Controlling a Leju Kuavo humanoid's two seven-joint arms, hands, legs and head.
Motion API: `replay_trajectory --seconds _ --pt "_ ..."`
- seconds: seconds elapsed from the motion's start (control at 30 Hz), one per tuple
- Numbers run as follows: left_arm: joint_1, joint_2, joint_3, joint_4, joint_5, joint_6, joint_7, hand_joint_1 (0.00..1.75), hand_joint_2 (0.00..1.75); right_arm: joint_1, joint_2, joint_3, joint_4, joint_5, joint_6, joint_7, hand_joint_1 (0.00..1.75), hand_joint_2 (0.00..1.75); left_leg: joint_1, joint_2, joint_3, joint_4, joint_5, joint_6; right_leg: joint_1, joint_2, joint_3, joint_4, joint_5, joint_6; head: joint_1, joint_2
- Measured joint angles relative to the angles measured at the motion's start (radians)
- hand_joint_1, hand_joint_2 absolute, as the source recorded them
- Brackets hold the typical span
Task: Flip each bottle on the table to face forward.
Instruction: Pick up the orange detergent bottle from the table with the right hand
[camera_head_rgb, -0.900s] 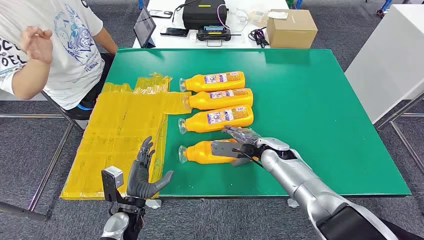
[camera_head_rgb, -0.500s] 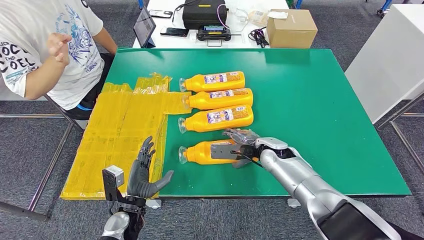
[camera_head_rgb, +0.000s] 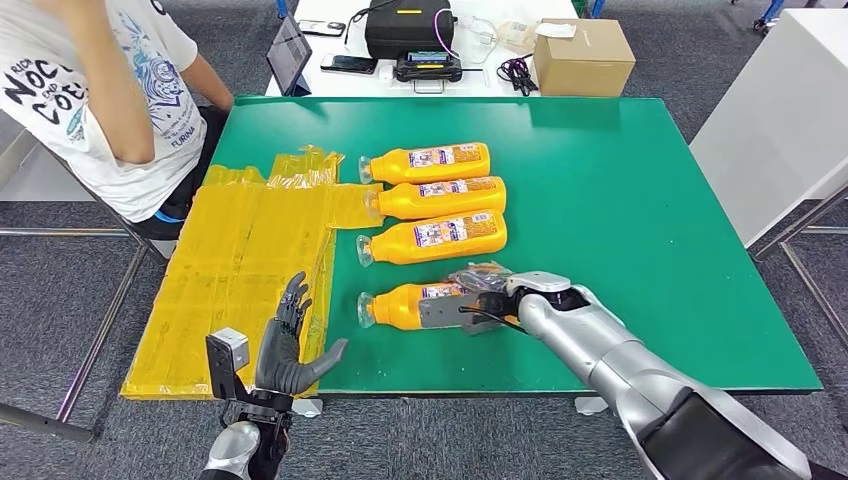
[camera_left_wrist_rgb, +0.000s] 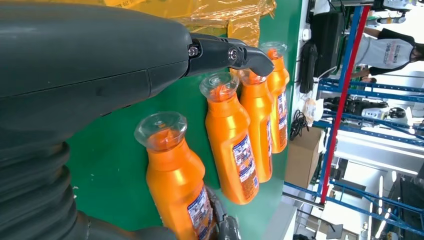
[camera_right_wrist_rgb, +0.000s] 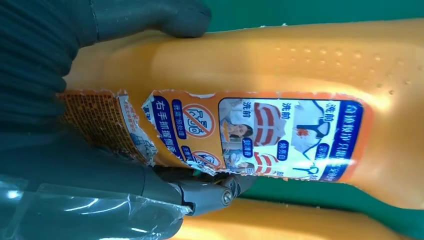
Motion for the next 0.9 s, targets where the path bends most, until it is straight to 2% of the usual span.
replay_trajectory --seconds 0.17,0.33,0.4,0.5,0.6,0.67,0.73,0.9 --pt "-0.003 0.0 -0.001 0.011 0.004 0.0 -0.001 0.0 1.75 -0.027 -0.018 0.04 -0.002 -0.022 0.036 -0.003 1.75 1.75 0.0 0.0 0.0 0.0 0.0 0.0 0.0 0.0 0.0 0.0 0.0 0.0 0.0 0.0" --pt "-0.001 0.0 -0.002 0.012 0.008 0.0 -0.002 0.0 1.75 -0.034 -0.031 0.082 -0.005 -0.039 -0.002 0.012 1.75 1.75 0.0 0.0 0.0 0.0 0.0 0.0 0.0 0.0 0.0 0.0 0.0 0.0 0.0 0.0" --pt "0.0 0.0 -0.002 0.013 0.01 0.0 -0.004 0.0 1.75 -0.016 -0.035 0.08 -0.013 -0.084 -0.077 -0.013 1.75 1.75 0.0 0.0 0.0 0.0 0.0 0.0 0.0 0.0 0.0 0.0 0.0 0.0 0.0 0.0" --pt "0.011 0.0 -0.002 0.008 0.017 0.007 -0.013 0.0 1.75 0.079 -0.043 0.013 -0.091 -0.131 -0.301 -0.065 1.75 1.75 0.0 -0.001 0.0 0.0 0.0 0.0 0.0 -0.001 0.0 0.0 0.0 0.0 0.0 0.0" --pt "0.036 -0.001 -0.001 -0.017 0.035 0.024 -0.02 0.0 1.75 0.242 -0.024 -0.118 -0.255 -0.051 -0.503 -0.086 1.75 1.75 0.001 -0.001 -0.002 0.0 -0.001 -0.001 0.001 -0.001 -0.001 0.0 -0.001 0.0 0.0 0.0" --pt "0.054 -0.002 0.001 -0.038 0.065 0.028 -0.019 0.0 1.75 0.351 0.01 -0.213 -0.378 0.03 -0.597 -0.108 1.75 1.75 0.001 -0.001 -0.003 0.0 -0.002 -0.001 0.001 -0.001 -0.003 0.0 -0.001 0.0 0.0 0.0" --pt "0.067 -0.004 0.003 -0.053 0.088 0.027 -0.018 0.0 1.75 0.431 0.042 -0.292 -0.489 0.085 -0.646 -0.124 1.75 1.75 0.001 -0.001 -0.004 -0.001 -0.002 -0.001 0.001 -0.001 -0.004 0.0 -0.001 0.0 -0.001 0.0" --pt "0.076 -0.01 0.005 -0.069 0.11 0.038 -0.022 0.0 1.75 0.541 0.091 -0.416 -0.651 0.137 -0.718 -0.186 1.75 1.75 0.001 -0.001 -0.005 -0.001 -0.001 -0.001 0.0 -0.001 -0.004 0.0 -0.001 0.0 0.0 0.0"
